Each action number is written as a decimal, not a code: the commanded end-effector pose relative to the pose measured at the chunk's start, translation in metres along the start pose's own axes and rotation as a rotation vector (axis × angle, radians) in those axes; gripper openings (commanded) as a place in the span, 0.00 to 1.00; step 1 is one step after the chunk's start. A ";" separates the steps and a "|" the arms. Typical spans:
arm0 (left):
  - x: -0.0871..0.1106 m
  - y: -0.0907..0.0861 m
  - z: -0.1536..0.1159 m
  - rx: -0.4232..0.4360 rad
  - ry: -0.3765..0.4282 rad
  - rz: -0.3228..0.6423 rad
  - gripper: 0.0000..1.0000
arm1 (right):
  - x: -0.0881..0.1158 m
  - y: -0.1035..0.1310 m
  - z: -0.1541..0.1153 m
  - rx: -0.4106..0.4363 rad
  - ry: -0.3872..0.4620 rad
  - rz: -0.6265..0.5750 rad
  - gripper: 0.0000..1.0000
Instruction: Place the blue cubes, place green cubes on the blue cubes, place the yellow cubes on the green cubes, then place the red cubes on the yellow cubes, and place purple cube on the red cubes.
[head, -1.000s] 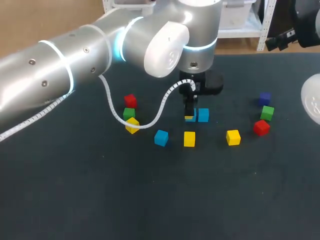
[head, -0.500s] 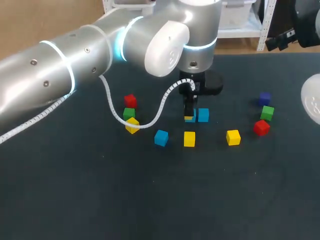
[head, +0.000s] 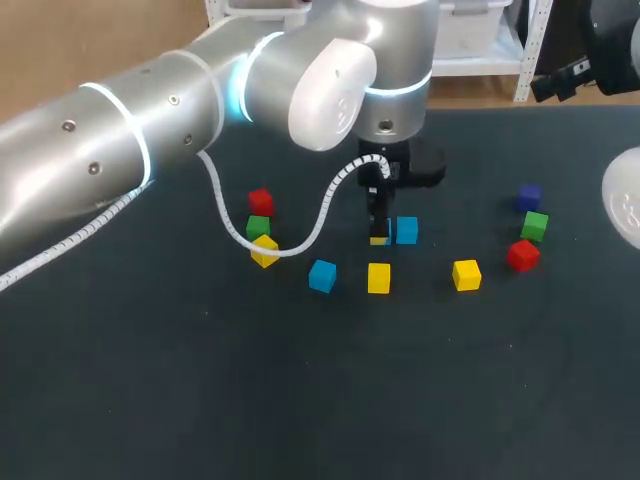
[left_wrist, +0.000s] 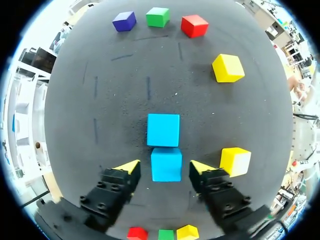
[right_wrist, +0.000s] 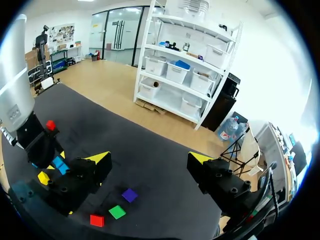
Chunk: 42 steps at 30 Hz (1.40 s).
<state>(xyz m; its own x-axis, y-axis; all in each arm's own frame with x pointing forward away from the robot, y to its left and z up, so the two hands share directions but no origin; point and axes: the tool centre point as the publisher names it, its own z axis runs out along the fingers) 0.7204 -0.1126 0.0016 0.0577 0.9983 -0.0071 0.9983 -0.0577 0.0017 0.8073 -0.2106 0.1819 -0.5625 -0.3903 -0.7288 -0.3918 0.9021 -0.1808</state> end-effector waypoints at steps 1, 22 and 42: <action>0.000 0.004 0.001 0.002 0.002 -0.001 0.98 | 0.000 0.001 -0.001 0.003 0.000 0.000 1.00; 0.003 0.009 0.001 -0.024 0.013 -0.009 0.27 | 0.000 0.001 -0.001 0.003 0.000 0.000 1.00; 0.008 0.006 0.001 -0.033 0.019 0.016 0.20 | 0.000 0.001 -0.001 0.003 0.000 0.000 1.00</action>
<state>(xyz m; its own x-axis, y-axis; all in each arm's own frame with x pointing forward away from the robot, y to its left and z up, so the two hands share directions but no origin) 0.7282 -0.1065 0.0003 0.0708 0.9974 0.0150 0.9969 -0.0713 0.0318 0.8073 -0.2106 0.1819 -0.5625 -0.3903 -0.7288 -0.3917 0.9022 -0.1808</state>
